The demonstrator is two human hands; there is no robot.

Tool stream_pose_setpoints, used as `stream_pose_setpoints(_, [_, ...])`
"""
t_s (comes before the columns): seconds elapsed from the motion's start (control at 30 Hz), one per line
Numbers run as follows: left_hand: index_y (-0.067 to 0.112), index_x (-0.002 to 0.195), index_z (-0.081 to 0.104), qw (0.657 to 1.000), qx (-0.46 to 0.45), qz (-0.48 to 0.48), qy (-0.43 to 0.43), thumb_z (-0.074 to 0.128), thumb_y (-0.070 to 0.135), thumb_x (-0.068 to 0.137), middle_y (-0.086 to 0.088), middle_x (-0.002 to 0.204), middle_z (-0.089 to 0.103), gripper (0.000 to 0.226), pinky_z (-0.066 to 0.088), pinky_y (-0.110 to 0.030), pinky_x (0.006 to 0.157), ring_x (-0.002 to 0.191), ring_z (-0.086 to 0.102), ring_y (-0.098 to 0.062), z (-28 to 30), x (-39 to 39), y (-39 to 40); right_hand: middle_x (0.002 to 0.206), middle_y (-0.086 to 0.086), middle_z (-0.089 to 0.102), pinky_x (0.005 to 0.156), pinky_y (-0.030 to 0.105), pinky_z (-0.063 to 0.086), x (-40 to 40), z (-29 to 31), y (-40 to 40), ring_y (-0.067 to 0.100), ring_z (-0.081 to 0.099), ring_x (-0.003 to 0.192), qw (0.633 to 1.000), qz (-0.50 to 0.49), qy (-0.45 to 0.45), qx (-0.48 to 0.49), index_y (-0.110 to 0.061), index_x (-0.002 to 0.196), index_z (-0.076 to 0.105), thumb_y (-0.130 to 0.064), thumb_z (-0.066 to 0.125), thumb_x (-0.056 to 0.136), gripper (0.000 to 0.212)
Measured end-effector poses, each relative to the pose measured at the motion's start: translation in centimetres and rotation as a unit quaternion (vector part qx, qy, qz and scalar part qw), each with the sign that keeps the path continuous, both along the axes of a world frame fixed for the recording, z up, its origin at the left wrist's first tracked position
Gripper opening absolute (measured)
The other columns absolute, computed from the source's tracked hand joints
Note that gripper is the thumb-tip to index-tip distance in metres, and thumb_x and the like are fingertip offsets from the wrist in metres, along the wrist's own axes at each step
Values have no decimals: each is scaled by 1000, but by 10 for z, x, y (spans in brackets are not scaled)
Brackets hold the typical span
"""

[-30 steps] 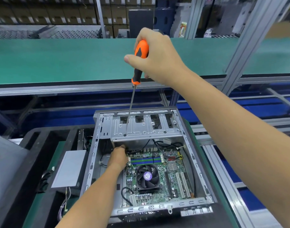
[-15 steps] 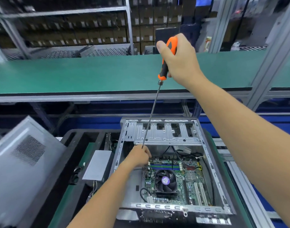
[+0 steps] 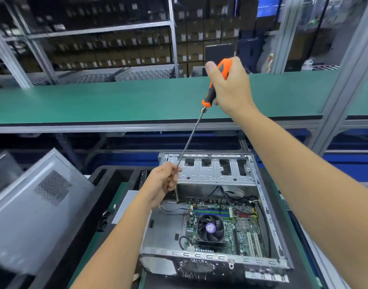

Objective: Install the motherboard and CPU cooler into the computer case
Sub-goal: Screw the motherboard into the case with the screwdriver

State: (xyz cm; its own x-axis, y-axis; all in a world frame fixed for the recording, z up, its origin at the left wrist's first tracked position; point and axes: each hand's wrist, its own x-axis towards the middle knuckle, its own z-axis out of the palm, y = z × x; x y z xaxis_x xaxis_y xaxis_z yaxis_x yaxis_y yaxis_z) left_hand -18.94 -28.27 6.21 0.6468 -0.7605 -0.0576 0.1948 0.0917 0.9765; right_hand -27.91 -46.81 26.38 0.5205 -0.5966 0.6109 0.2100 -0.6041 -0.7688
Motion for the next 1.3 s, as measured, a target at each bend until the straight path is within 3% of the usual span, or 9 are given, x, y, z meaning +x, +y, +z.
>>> stream_pose_setpoints(0.1, [19, 65, 62, 997, 30, 2, -69, 37, 27, 102, 4, 52, 38, 45, 25, -19, 46, 47, 29, -9, 1, -2, 5, 48, -10, 46, 43, 22, 46, 4, -8, 14, 13, 57, 41, 998, 49, -12, 35, -17, 81, 37, -37, 58, 93, 31])
stream_pose_setpoints(0.23, [14, 61, 55, 999, 25, 9, -40, 37, 26, 101, 0, 49, 32, 46, 15, -25, 46, 45, 22, -12, -1, 1, 16, 54, 0, 56, 45, 20, 45, 17, -20, 36, 15, 61, 46, 993, 102, 27, 53, -14, 79, 42, -36, 60, 93, 32])
stream_pose_setpoints(0.4, [14, 60, 57, 998, 27, 46, -36, 41, 27, 100, 1, 47, 34, 45, 17, -18, 40, 40, 21, -9, -1, 20, 39, 56, 1, 58, 40, 19, 42, 35, -24, 58, 12, 58, 41, 987, 113, 79, 81, -15, 79, 41, -37, 57, 95, 31])
stream_pose_setpoints(0.57, [16, 63, 60, 1000, 20, 5, -16, 38, 27, 101, 0, 51, 38, 46, 22, -19, 41, 42, 23, -10, -5, 49, 81, 47, -8, 57, 41, 16, 43, 71, -23, 98, 6, 55, 39, 983, 122, 119, 61, -15, 80, 44, -32, 60, 94, 26])
stream_pose_setpoints(0.67, [15, 65, 60, 1000, 13, -9, 7, 37, 23, 101, -1, 54, 41, 44, 19, -21, 43, 42, 25, -11, -14, 68, 110, 52, -5, 52, 40, 16, 41, 99, -31, 131, 4, 51, 38, 986, 113, 116, 50, -16, 77, 40, -31, 56, 96, 29])
stream_pose_setpoints(0.83, [13, 68, 62, 999, 31, -40, -13, 45, 22, 94, -5, 59, 54, 32, 43, -25, 46, 47, 49, -18, -36, 91, 149, 67, 6, 53, 39, 19, 40, 136, -60, 177, 11, 57, 47, 982, 123, 134, 47, -17, 83, 35, -34, 51, 98, 28])
stream_pose_setpoints(1.0, [12, 67, 65, 986, 148, 14, -71, 53, 13, 93, -6, 66, 64, 29, 49, -25, 58, 61, 59, -17, -73, 112, 176, 76, 17, 56, 39, 20, 41, 151, -103, 196, 9, 54, 45, 970, 130, 200, 40, -11, 93, 37, -32, 52, 99, 26])
stream_pose_setpoints(1.13, [7, 68, 62, 971, 231, 34, -41, 55, 20, 93, -9, 66, 64, 28, 49, -23, 51, 54, 59, -16, -99, 121, 189, 78, 17, 58, 40, 22, 42, 153, -139, 199, 5, 53, 42, 961, 111, 251, 34, -11, 93, 37, -32, 51, 99, 26])
stream_pose_setpoints(1.3, [-2, 68, 61, 927, 374, -31, -10, 48, 8, 87, -17, 63, 65, 25, 49, -21, 43, 44, 61, -20, -121, 109, 189, 73, 9, 54, 40, 20, 42, 154, -177, 210, 8, 57, 46, 952, 130, 270, 54, -13, 91, 36, -29, 54, 97, 25])
